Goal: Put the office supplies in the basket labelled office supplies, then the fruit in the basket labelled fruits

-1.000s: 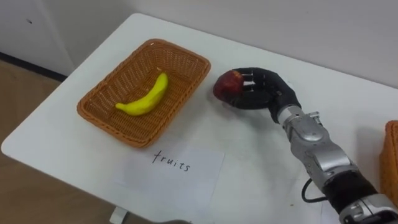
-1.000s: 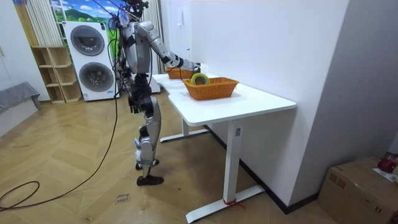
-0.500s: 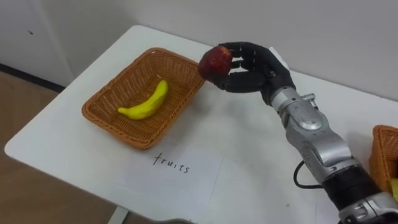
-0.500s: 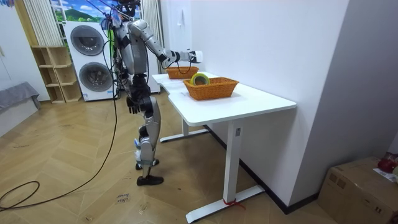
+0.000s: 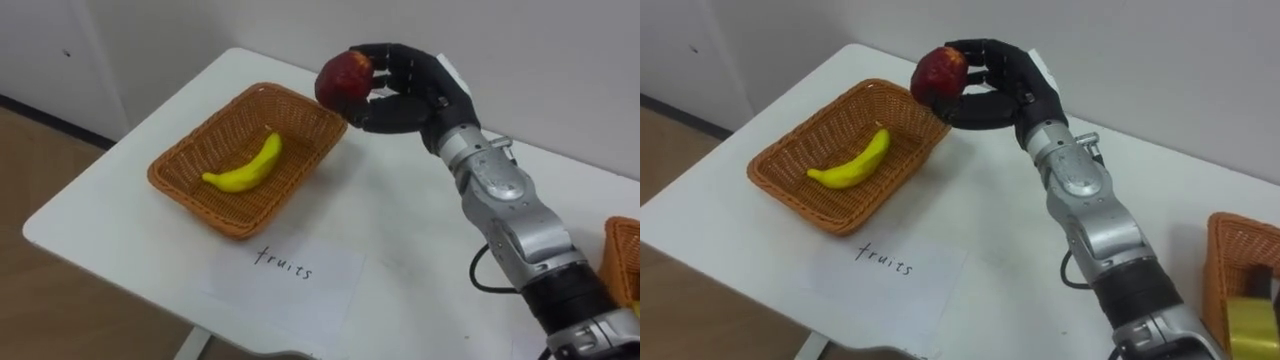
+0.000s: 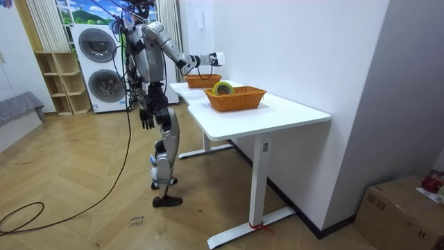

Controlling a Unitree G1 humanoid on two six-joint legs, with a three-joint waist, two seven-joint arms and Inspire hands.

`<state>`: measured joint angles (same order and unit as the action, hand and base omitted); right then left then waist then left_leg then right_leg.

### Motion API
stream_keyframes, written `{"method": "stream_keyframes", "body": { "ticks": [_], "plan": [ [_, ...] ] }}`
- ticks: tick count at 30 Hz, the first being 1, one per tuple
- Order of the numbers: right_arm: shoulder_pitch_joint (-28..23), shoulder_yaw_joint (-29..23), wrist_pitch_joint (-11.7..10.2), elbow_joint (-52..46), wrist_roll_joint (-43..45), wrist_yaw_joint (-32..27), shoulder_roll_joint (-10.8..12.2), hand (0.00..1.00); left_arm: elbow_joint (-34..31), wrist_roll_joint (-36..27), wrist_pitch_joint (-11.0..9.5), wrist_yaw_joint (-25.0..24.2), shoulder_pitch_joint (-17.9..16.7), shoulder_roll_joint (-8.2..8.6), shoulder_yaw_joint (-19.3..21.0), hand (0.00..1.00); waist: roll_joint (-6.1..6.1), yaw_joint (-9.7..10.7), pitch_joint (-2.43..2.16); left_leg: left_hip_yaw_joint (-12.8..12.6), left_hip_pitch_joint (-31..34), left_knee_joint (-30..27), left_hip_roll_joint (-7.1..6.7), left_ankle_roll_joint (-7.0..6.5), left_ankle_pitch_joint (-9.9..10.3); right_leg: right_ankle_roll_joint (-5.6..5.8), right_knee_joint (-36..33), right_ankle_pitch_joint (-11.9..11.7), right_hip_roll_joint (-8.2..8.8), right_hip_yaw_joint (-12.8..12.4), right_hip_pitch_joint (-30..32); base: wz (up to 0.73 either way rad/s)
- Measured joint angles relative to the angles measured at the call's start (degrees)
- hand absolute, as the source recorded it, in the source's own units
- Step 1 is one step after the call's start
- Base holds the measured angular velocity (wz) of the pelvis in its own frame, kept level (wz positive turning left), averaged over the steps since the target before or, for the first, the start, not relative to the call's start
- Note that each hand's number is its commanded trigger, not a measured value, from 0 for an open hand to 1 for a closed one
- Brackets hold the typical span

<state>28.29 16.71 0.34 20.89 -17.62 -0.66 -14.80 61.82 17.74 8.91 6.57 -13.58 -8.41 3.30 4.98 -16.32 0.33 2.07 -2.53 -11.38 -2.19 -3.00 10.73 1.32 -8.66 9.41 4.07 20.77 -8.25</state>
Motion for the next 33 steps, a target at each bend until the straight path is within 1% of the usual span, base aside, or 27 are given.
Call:
{"method": "stream_keyframes", "body": {
  "ticks": [2,4,7,12,17,20,22,25,27,29,33],
  "plan": [
    [0.00,0.04,1.01,-1.22,0.52,-0.02,0.01,1.00,-0.16,0.00,0.16,0.01,-0.20,0.13,-0.05,0.00,-0.02,-0.16,0.04,-0.12,-0.02,0.08,0.02,0.00,0.00,0.00,0.00,0.00,0.01,-0.03,0.10,-0.02],
    [0.00,0.04,1.01,-2.25,0.84,-0.02,0.02,1.00,-0.42,0.00,0.29,0.04,-0.30,0.19,-0.07,0.00,-0.05,-0.34,0.06,-0.13,-0.06,0.09,0.02,0.00,0.00,0.02,0.00,0.01,0.01,-0.03,0.11,0.00],
    [0.00,0.08,1.01,-3.31,1.69,-0.10,0.03,1.00,-0.65,0.00,0.25,0.24,-0.32,0.18,-0.06,0.00,-0.01,-1.23,0.08,-0.05,-0.13,0.06,0.02,-0.01,0.00,0.04,0.01,0.02,0.02,0.06,0.11,0.01],
    [0.00,0.15,1.00,-3.66,2.13,-0.87,0.39,1.00,-0.62,-0.01,0.12,1.37,-0.39,0.21,-0.11,0.00,0.14,-1.54,0.10,1.59,0.04,0.07,-0.39,-0.04,-0.02,0.22,0.00,0.14,0.27,1.46,-0.25,0.15],
    [0.00,0.28,1.00,-3.67,3.01,-1.40,0.49,1.00,-0.63,-0.01,0.10,1.88,-0.31,0.15,0.06,0.00,0.60,-1.80,0.03,2.41,0.31,0.05,-0.63,-0.09,-0.05,0.37,-0.01,0.23,0.75,2.37,-0.30,0.10],
    [-0.03,1.08,1.00,-3.67,4.44,-1.76,0.58,1.00,-0.57,-0.02,-0.15,1.82,-0.36,0.11,0.54,0.00,0.72,-2.07,0.04,2.80,-0.01,0.03,-0.66,-0.09,-0.05,0.47,0.00,0.29,0.80,2.91,-0.83,0.06],
    [-0.03,1.66,1.00,-3.67,5.20,-2.00,0.65,1.00,-0.58,-0.04,-0.22,1.68,-0.18,0.04,1.06,0.00,0.84,-2.57,0.02,2.91,-0.02,0.04,-0.65,-0.09,-0.05,0.50,0.01,0.31,0.79,2.92,-0.89,0.02],
    [-0.06,2.47,1.00,-3.66,6.58,-2.07,0.70,1.00,-0.57,-0.01,-0.22,1.42,0.01,0.00,1.12,0.00,0.85,-2.70,0.06,2.96,0.02,0.02,-0.69,-0.09,-0.05,0.50,0.02,0.30,0.82,2.89,-0.91,0.00],
    [-0.08,3.24,1.01,-3.65,6.63,-2.20,0.82,1.00,-0.59,0.01,-0.23,1.15,0.31,-0.19,1.20,0.00,0.84,-3.29,0.26,2.98,0.04,0.11,-0.69,-0.09,-0.05,0.50,0.02,0.31,0.81,2.78,-0.82,0.00],
    [-0.11,4.53,1.01,-3.65,6.62,-2.16,0.83,1.00,-0.61,0.11,-0.23,0.72,0.51,-0.37,1.34,0.00,1.06,-3.41,0.37,2.98,0.11,0.11,-0.66,-0.08,-0.04,0.50,0.03,0.31,0.77,2.77,-0.74,0.00],
    [-0.62,6.21,1.01,-3.62,6.65,-1.71,0.93,1.00,-0.47,0.54,-0.27,-0.11,0.76,-0.39,1.61,0.00,1.49,-4.22,0.27,2.98,0.13,0.07,-0.73,-0.08,-0.04,0.50,0.03,0.31,0.76,2.78,-0.74,0.00]
  ]
}}
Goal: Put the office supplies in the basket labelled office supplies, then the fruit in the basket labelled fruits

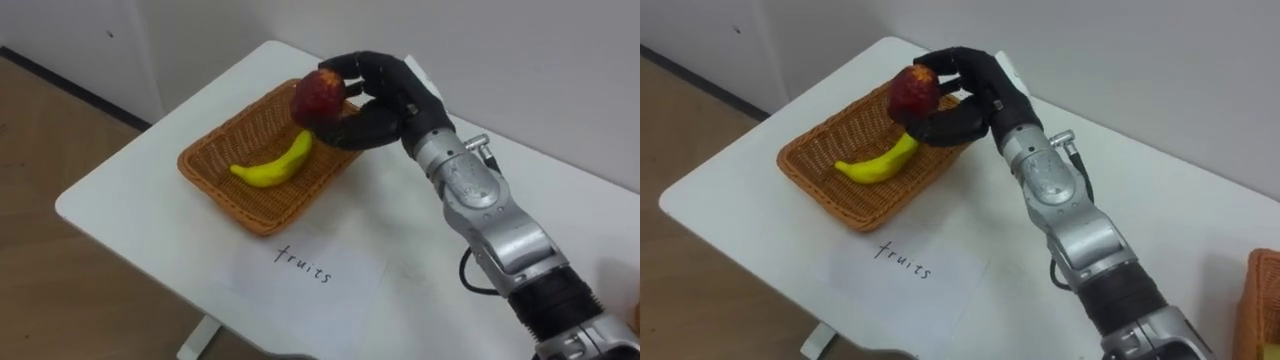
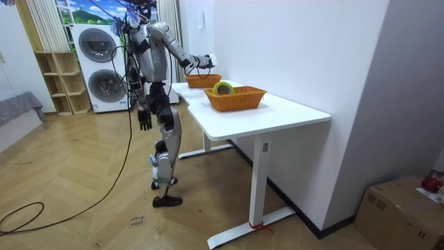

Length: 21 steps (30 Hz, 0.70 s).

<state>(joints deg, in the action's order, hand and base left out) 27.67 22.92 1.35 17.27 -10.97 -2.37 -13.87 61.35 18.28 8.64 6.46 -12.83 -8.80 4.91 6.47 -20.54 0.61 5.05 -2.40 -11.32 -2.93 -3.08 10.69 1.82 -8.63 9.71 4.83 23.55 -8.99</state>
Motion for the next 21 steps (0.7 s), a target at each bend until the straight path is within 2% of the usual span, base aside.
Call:
{"method": "stream_keyframes", "body": {
  "ticks": [7,15,21],
  "plan": [
    [-0.36,0.87,0.00,0.30,-0.01,0.07,0.36,1.00,-0.04,0.03,-0.19,-0.65,-0.16,0.04,0.64,0.00,0.06,-0.32,-0.04,0.05,-0.02,-0.03,-0.22,-0.10,-0.06,0.00,0.00,0.00,-0.02,-0.02,-0.06,0.00],
    [-4.20,0.88,0.01,0.43,0.05,0.63,0.36,1.00,-0.24,0.53,-0.25,-0.66,-0.26,0.08,0.63,0.00,0.06,-0.34,-0.04,0.29,0.05,-0.04,-0.64,-0.37,-0.18,0.02,0.00,0.01,0.21,-0.10,-0.05,0.00],
    [-4.54,0.86,0.03,0.44,0.04,0.76,0.36,1.00,-0.52,2.13,-0.27,-0.66,-0.27,0.08,0.62,0.00,0.00,-0.20,0.00,0.35,0.25,-0.05,-0.63,-0.37,-0.18,0.04,0.01,0.02,0.17,-0.09,-0.03,0.00]
  ]
}}
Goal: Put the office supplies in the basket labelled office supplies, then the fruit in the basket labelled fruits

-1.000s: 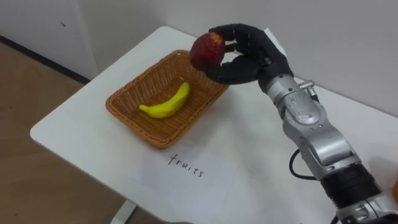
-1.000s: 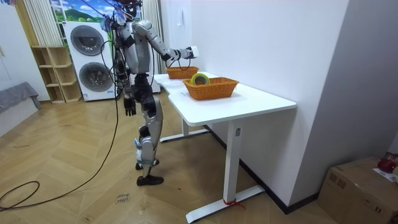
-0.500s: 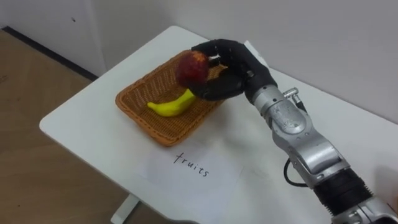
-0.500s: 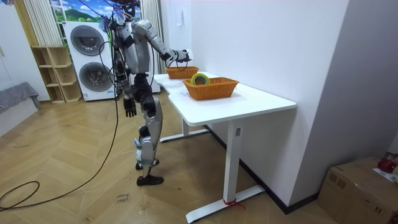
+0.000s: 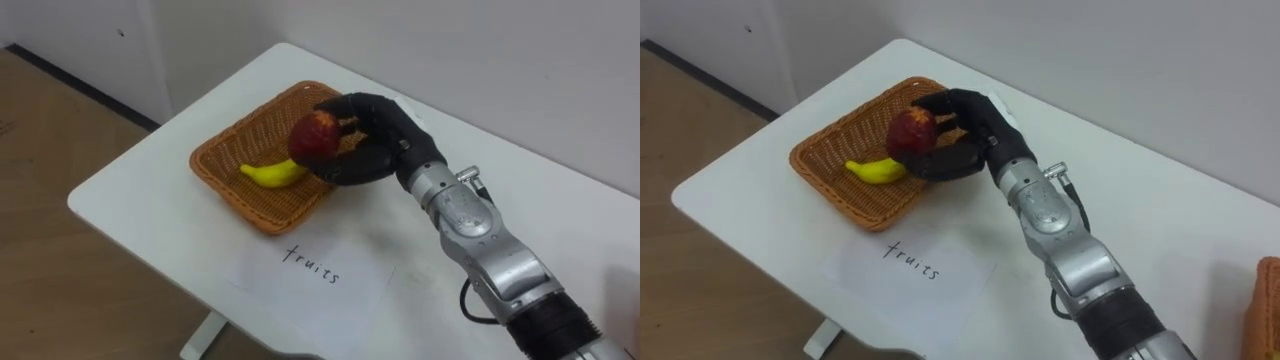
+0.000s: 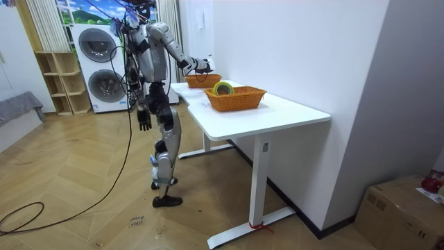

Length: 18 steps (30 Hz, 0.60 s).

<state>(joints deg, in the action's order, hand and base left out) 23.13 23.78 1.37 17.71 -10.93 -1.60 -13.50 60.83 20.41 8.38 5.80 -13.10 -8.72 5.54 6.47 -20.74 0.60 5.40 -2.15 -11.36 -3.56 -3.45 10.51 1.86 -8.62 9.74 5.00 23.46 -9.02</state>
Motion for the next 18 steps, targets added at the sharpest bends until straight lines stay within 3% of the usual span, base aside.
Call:
{"method": "stream_keyframes", "body": {
  "ticks": [18],
  "plan": [
    [0.00,0.01,-0.07,4.70,-0.11,0.46,-0.01,1.00,-0.14,0.52,-0.49,0.04,-0.28,-0.12,0.03,0.00,0.00,-1.06,0.05,-0.38,0.02,-0.04,0.06,-0.01,-0.01,0.00,0.00,0.00,-0.01,0.03,0.22,0.00]
  ]
}}
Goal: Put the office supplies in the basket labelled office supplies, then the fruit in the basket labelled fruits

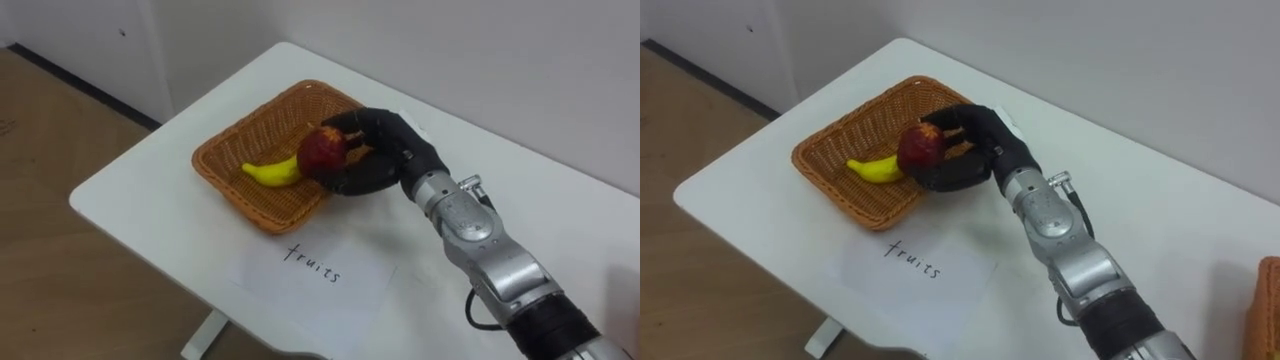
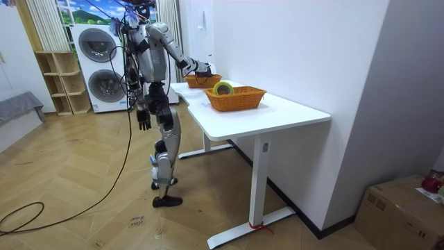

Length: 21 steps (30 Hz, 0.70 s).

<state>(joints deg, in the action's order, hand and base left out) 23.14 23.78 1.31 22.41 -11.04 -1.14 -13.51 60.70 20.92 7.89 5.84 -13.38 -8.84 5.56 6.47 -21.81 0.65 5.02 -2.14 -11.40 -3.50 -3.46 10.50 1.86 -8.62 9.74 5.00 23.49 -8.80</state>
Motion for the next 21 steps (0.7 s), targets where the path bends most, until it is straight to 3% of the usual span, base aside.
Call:
{"method": "stream_keyframes", "body": {
  "ticks": [7,16,21],
  "plan": [
    [0.00,-0.05,-0.01,0.01,0.04,-0.31,-0.01,1.00,0.16,-0.01,-0.36,0.17,-0.07,0.00,0.17,0.00,0.69,-0.47,0.32,0.07,0.02,0.08,0.02,0.00,0.00,0.00,0.01,0.00,-0.04,-0.04,-0.07,0.00],
    [0.01,-0.02,-0.01,0.00,-0.48,-0.99,0.52,1.00,0.61,-0.05,-0.84,0.22,-0.85,-0.37,1.05,0.00,1.07,-0.79,0.20,0.12,0.36,-0.16,-0.03,0.00,0.00,0.00,0.01,0.00,-0.04,0.08,-0.02,0.01],
    [0.02,-0.01,-0.01,-0.01,-0.54,-1.97,2.25,1.00,0.17,-0.03,-0.75,0.22,-1.83,-0.75,1.06,0.00,1.10,-0.76,0.18,0.40,0.55,-0.32,-0.10,0.00,0.00,0.00,0.02,0.00,-0.04,0.36,-0.03,0.02]
  ]
}}
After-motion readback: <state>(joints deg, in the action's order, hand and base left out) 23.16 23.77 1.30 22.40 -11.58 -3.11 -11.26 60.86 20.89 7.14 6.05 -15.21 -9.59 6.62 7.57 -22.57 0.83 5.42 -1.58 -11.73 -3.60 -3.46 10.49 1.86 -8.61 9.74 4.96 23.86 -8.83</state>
